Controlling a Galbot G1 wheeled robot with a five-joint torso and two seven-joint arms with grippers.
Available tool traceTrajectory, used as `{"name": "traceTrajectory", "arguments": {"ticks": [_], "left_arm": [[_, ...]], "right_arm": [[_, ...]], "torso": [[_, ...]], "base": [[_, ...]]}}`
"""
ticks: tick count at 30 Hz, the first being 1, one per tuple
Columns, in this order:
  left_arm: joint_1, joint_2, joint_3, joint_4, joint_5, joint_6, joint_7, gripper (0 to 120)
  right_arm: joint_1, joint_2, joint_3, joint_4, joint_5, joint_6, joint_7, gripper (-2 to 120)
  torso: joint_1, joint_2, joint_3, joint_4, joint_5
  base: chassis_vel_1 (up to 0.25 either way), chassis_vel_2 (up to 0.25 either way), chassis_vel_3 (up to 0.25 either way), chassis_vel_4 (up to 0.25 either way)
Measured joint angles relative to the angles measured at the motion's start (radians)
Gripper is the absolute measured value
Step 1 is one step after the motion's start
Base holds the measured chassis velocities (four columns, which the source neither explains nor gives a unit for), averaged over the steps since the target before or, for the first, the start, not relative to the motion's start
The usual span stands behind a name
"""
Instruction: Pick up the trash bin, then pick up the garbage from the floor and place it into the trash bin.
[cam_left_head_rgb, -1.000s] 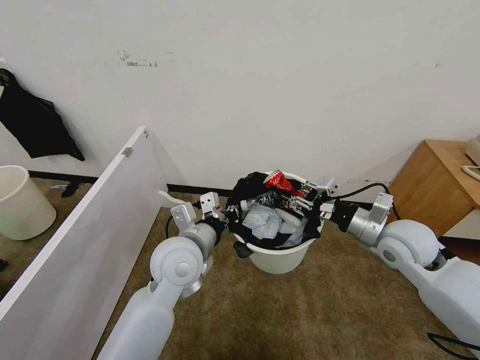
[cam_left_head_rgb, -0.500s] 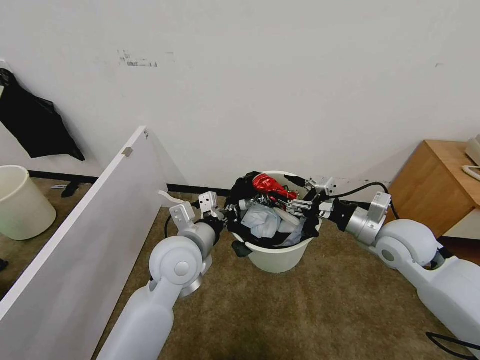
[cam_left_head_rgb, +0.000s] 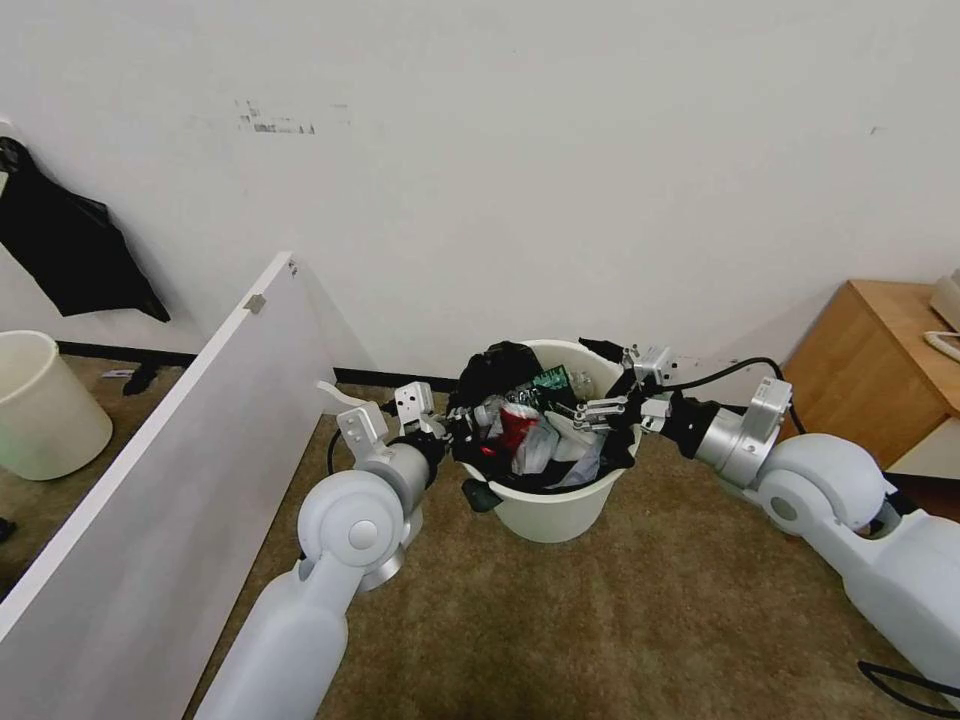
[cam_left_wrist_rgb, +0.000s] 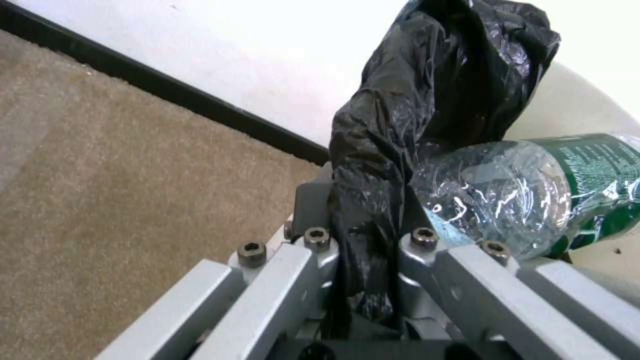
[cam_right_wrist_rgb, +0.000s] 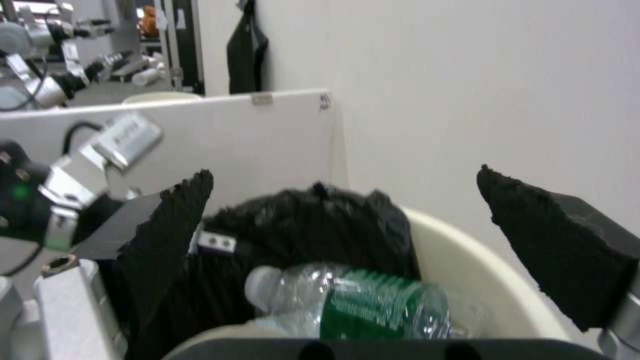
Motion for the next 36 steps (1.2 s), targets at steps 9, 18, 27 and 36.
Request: {"name": "traceTrajectory", "arguments": {"ticks": [9, 18, 27, 36], "left_arm": [[0.001, 0.001, -0.019, -0.004, -0.001, 0.0, -0.001, 4], [0.008, 0.002, -0.025, -0.009, -0.002, 0.0, -0.003, 4], [0.021, 0.024, -0.072, -0.03, -0.018, 0.001, -0.005, 4], [0.051, 0.05, -0.139, -0.081, -0.011, 0.012, -0.001, 4]], "right_arm": [[-0.011, -0.013, 0.054, 0.06, 0.021, -0.003, 0.018, 100], [-0.013, -0.007, 0.072, 0.077, 0.026, -0.003, 0.028, 100], [-0.023, 0.029, 0.154, 0.112, 0.046, -0.005, 0.106, 100], [-0.047, 0.059, 0.265, 0.161, 0.05, -0.083, 0.309, 100]], "torso": [[0.0, 0.0, 0.0, 0.0, 0.0], [0.0, 0.0, 0.0, 0.0, 0.0], [0.0, 0.0, 0.0, 0.0001, 0.0], [0.0, 0.0, 0.0, 0.0, 0.0]], "base": [[0.0, 0.0, 0.0, 0.0], [0.0, 0.0, 0.0, 0.0], [0.0, 0.0, 0.0, 0.0], [0.0, 0.0, 0.0, 0.0]]}}
